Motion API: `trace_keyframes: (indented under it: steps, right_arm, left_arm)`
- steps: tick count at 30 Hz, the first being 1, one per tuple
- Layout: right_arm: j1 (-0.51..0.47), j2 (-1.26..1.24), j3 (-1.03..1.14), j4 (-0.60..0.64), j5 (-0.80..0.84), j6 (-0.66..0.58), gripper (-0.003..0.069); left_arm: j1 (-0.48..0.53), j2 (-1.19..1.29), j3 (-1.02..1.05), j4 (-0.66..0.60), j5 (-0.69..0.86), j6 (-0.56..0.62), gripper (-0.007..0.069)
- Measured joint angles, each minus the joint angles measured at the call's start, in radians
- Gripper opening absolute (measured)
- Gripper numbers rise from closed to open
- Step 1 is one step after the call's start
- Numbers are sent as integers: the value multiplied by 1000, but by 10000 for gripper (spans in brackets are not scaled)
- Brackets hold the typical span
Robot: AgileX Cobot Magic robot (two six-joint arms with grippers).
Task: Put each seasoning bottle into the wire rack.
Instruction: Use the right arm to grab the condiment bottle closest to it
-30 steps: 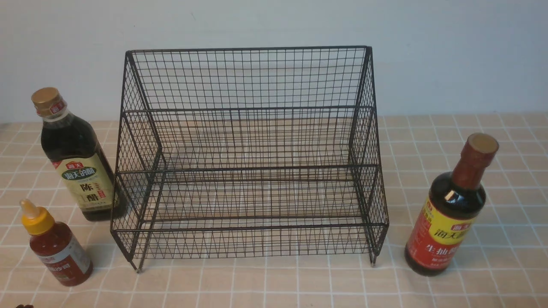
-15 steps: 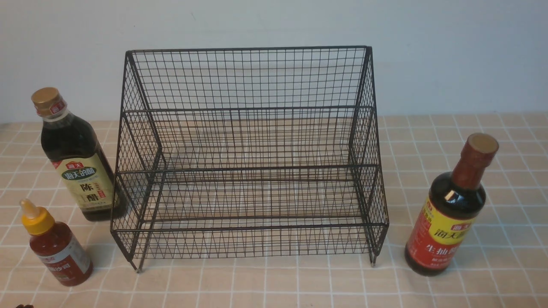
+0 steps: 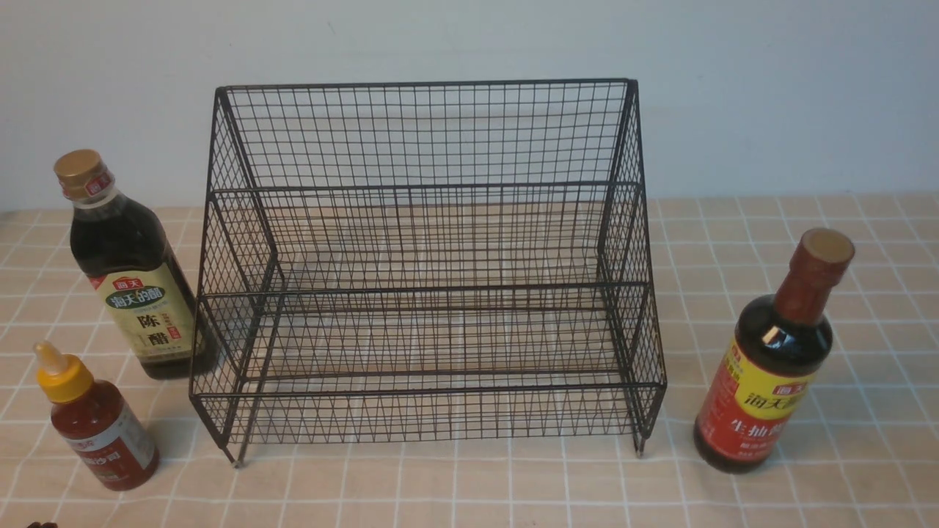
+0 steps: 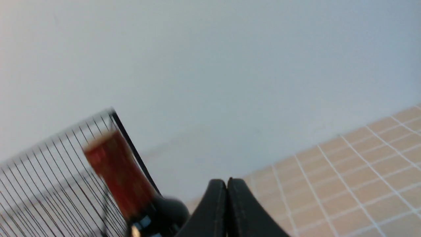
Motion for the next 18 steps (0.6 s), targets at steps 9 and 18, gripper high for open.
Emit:
trace_keyframes:
  steps: [9,18]
  right_arm:
    - [0,0,0,138,-111,51,-12]
    - [12,88,-323,64,92,38,-12]
  left_arm:
    - [0,0,0,0,0,0,-7]
    - [0,0,0,0,0,0,-7]
